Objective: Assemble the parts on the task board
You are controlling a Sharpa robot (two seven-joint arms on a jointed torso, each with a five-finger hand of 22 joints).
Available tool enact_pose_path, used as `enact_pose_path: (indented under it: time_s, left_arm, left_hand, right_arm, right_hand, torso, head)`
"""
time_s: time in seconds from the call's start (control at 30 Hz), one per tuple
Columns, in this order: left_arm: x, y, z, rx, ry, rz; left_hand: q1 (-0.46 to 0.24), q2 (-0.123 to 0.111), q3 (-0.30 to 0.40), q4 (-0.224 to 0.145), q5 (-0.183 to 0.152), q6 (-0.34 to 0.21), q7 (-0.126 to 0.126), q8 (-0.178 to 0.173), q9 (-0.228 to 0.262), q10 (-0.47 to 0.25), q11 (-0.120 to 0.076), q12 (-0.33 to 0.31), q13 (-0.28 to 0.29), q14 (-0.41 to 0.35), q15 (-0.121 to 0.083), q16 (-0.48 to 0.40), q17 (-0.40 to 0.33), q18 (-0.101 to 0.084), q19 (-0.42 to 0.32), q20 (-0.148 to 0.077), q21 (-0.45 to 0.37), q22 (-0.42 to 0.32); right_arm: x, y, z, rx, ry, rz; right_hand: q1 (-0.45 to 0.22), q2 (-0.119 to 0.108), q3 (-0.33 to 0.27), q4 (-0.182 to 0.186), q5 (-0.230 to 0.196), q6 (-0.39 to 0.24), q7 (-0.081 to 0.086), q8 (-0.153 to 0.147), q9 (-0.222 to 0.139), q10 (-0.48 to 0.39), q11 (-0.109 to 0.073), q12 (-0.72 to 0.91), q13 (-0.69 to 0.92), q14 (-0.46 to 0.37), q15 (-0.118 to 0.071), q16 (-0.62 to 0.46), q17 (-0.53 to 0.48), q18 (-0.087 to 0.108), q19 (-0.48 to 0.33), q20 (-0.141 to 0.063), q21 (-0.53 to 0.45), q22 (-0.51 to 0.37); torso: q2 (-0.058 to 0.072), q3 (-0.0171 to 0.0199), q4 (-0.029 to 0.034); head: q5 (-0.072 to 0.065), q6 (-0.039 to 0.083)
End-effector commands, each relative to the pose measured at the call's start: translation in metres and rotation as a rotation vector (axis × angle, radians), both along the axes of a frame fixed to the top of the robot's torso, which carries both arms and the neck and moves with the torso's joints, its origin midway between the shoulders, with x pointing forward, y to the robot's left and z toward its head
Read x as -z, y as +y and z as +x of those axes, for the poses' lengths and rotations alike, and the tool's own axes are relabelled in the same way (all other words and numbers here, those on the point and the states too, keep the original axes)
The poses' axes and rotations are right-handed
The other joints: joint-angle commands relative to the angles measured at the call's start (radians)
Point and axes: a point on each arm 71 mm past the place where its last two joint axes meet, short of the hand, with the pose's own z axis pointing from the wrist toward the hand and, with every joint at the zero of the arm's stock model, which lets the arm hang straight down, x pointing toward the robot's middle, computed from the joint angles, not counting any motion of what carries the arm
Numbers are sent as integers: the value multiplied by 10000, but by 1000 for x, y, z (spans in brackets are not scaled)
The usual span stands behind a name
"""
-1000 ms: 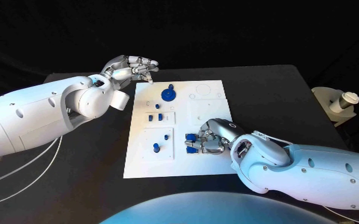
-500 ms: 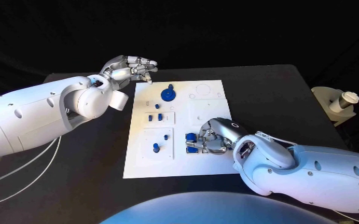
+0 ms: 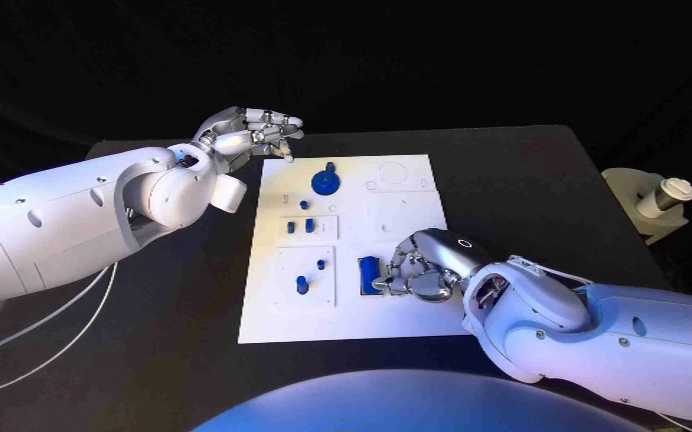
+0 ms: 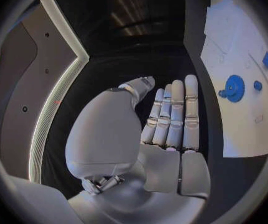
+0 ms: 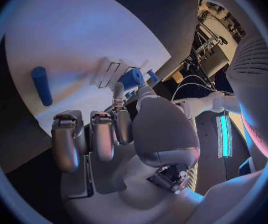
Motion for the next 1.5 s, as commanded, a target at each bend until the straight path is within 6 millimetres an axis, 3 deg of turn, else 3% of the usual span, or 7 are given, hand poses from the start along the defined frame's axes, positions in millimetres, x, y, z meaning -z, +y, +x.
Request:
enact_pose_path:
  time_s: [0.03,0.7,1.13,1.33,1.4,1.43,1.5]
  left_arm:
    - [-1,-1,-1,137,15,-116]
    - [0,-1,-1,120,33,-96]
    - [0,0,-1,119,38,-93]
    - [0,0,-1,93,25,-89]
    - [0,0,-1,83,18,-88]
    - [0,0,-1,79,14,-88]
    - [0,0,-1,88,1,-99]
  left_hand:
    - [12,115,-5,39,1,-33,1,55,-16,-42,-4,13,-9,-11,34,-51,4,129,50,-8,-45,-15]
    - [-1,140,-4,65,0,-33,5,67,-15,-45,1,23,-9,-12,38,-52,6,127,59,-5,-59,-25]
    - [-3,148,-3,72,0,-35,4,71,-15,-45,0,27,-9,-13,39,-52,7,127,62,-4,-65,-29]
    - [-3,148,-3,72,0,-35,4,71,-15,-45,0,27,-9,-13,39,-52,7,127,62,-4,-65,-29]
    - [-3,148,-3,72,0,-35,4,71,-15,-45,0,27,-9,-13,39,-52,7,127,62,-4,-65,-29]
    - [-3,148,-3,72,0,-35,4,71,-15,-45,0,27,-9,-13,39,-52,7,127,62,-4,-65,-29]
    - [-3,148,-3,72,0,-35,4,71,-15,-45,0,27,-9,-13,39,-52,7,127,62,-4,-65,-29]
  right_arm:
    - [0,2,-2,-422,-15,-81]
    - [3,-1,4,-220,-115,-277]
    - [2,-1,4,-278,-273,-134]
    - [-14,-20,11,37,-826,984]
    - [-21,-34,17,269,-793,1102]
    - [-23,-41,20,334,-713,992]
    - [-26,-56,24,509,-465,653]
  right_hand:
    - [91,-37,-57,-19,-14,-41,-3,38,-9,243,-25,52,1257,877,-38,50,1801,-142,1030,-60,45,2630]
    - [510,187,-118,13,152,-6,-11,42,-74,290,-35,134,1338,889,-44,75,1861,-142,1030,-67,45,2630]
    - [526,86,-264,-11,59,-5,-11,47,-91,292,-33,122,1340,884,-46,65,1840,-142,1030,-68,45,2630]
    - [1158,167,-238,-68,290,-275,73,-103,-170,70,33,-383,1064,829,0,-52,1597,-142,1030,-40,45,2630]
    - [1813,141,-147,-156,328,-680,241,-405,-298,-146,167,-792,845,783,106,-151,1408,-142,1030,34,45,2630]
    - [2172,149,-41,-195,13,-690,279,-488,-349,-193,199,-868,812,784,145,-156,1411,-142,1030,75,45,2630]
    - [2230,71,-64,-62,-113,-835,384,-690,-453,-339,285,-1196,628,778,209,-172,1388,-142,1030,131,45,2630]
  torso:
    - [7,6,8]
    - [12,-9,11]
    - [12,-6,6]
    - [-1,-13,7]
    - [-4,-21,4]
    - [-10,-30,-6]
    - [-11,-35,-10]
  head:
    - [18,-5]
    - [17,-5]
    - [16,-11]
    - [-91,1]
    - [-158,21]
    - [-197,42]
    - [-268,45]
